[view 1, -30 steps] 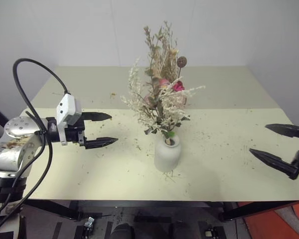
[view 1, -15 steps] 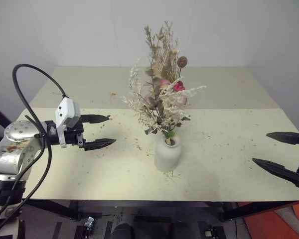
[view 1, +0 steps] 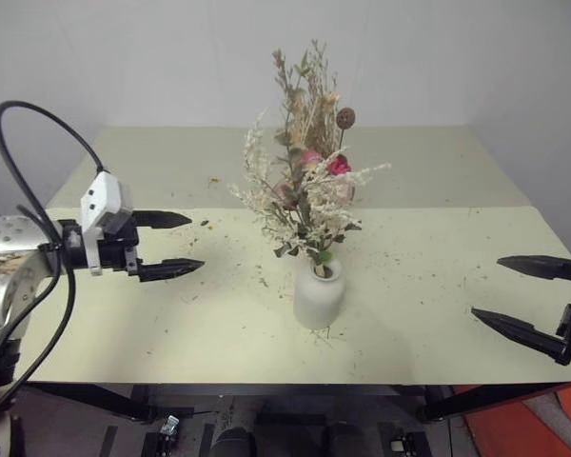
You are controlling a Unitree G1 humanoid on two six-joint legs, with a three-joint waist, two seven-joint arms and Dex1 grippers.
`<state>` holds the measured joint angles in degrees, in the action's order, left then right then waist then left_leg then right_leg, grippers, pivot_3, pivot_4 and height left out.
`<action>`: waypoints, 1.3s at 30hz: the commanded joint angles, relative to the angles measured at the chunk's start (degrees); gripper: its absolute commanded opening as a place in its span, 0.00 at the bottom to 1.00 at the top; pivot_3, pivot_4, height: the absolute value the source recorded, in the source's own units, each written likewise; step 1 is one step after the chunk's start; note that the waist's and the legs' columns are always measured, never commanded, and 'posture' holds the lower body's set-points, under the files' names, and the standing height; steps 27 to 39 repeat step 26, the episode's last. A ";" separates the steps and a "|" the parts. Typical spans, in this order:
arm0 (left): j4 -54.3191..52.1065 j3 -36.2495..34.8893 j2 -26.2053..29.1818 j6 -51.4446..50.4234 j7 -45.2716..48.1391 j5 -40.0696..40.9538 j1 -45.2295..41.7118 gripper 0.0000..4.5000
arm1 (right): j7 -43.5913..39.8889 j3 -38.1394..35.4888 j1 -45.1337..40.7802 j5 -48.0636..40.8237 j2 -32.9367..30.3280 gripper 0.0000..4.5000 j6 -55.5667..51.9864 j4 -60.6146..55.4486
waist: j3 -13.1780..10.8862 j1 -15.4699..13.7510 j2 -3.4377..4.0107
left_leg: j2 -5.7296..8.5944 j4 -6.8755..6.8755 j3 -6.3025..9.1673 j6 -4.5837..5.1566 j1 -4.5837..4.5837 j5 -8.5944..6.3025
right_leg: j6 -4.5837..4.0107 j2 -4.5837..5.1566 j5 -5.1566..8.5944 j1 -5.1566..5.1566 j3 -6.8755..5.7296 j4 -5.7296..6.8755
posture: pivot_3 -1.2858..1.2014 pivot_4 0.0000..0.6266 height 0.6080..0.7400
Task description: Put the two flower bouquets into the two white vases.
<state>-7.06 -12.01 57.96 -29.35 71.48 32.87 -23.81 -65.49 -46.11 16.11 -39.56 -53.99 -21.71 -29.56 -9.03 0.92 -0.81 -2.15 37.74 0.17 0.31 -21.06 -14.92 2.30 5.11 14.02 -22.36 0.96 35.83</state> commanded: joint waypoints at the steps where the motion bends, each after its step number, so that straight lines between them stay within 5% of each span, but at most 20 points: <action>1: -3.48 -3.91 1.85 -2.04 -0.93 1.93 1.01 1.00 | -0.54 -0.11 -2.28 -1.99 -0.57 0.99 0.33 0.54 | 0.00 -0.13 -0.01 | 0.00 0.00 0.00 0.00 0.00 0.00 | 0.00 0.00 0.00 0.00 0.00 0.01 | 0.52 0.24 1.00; 13: -13.53 -12.82 1.88 -7.19 -6.52 5.25 10.21 1.00 | -4.89 10.46 -14.80 0.56 -2.90 0.99 3.96 9.05 | -0.03 -0.14 -0.05 | -0.01 -0.01 0.00 0.00 -0.01 0.00 | -0.01 0.01 0.01 -0.03 -0.01 -0.01 | 0.52 0.24 1.00; 39: -13.37 -10.78 -0.05 -5.42 -9.09 5.30 10.70 1.00 | -7.64 7.66 -13.72 1.88 -4.55 0.99 4.26 10.38 | -0.03 -0.29 -0.05 | 0.00 -0.01 0.00 0.00 0.01 0.00 | -0.02 0.02 0.01 0.00 -0.03 0.00 | 0.52 0.24 1.00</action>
